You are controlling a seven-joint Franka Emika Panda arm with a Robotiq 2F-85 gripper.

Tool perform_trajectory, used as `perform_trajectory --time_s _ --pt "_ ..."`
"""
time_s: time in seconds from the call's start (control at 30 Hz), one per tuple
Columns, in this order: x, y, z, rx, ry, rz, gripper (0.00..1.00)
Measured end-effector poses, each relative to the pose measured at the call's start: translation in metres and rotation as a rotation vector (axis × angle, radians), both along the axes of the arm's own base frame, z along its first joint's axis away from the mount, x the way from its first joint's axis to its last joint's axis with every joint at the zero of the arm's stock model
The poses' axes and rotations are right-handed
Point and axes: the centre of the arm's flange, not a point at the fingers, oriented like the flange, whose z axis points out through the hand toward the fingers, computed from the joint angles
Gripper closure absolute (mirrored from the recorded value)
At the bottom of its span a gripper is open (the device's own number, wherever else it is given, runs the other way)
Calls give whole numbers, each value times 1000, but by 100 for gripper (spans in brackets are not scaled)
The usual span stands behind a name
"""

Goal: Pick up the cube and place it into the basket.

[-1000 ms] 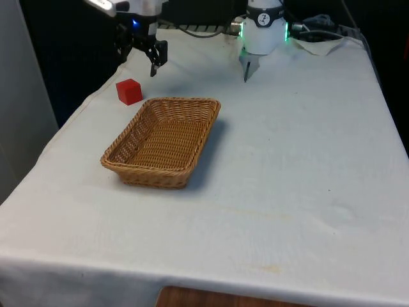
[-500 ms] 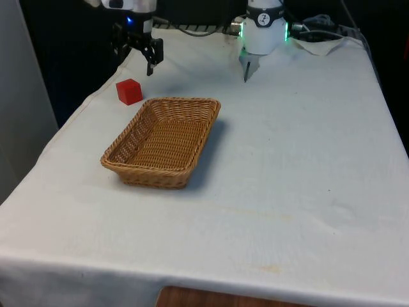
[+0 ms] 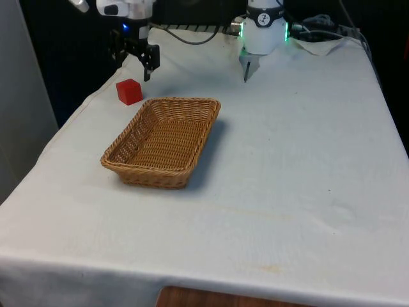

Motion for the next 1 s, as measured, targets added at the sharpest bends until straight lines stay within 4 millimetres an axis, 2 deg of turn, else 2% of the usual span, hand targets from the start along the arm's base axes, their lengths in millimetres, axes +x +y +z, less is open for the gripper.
perform_trajectory --time_s 0.6,1.0 --pt "1 -13 -21 25 20 -69 0" --pt "10 -11 -34 36 20 -99 0"
